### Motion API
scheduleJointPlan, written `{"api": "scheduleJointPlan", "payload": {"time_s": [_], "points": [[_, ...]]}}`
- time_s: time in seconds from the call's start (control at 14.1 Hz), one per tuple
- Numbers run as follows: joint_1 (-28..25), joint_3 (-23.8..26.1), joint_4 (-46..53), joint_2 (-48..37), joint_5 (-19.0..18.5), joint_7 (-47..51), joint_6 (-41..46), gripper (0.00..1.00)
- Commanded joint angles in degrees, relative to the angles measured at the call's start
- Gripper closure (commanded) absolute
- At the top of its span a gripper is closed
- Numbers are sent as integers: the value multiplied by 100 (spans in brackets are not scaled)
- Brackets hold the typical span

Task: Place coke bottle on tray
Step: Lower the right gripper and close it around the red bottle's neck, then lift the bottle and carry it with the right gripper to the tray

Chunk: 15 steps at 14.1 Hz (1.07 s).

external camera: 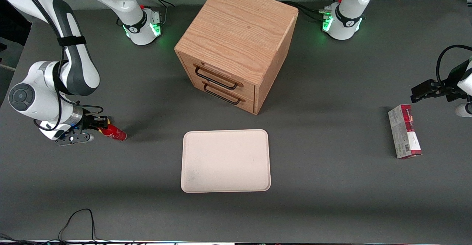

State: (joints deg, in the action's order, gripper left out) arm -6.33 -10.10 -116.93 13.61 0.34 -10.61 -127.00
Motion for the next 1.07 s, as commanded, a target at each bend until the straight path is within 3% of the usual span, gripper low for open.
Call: {"api": "scheduleJointPlan", "payload": {"time_s": [0.0,0.36,0.64,0.99], "points": [[-26,-10,-67,-77,80,103,-44,100],[-26,-1,370,-69,80,191,358,100],[-17,-1,1704,-34,80,243,2008,100],[9,8,4251,571,220,305,4416,100]]}}
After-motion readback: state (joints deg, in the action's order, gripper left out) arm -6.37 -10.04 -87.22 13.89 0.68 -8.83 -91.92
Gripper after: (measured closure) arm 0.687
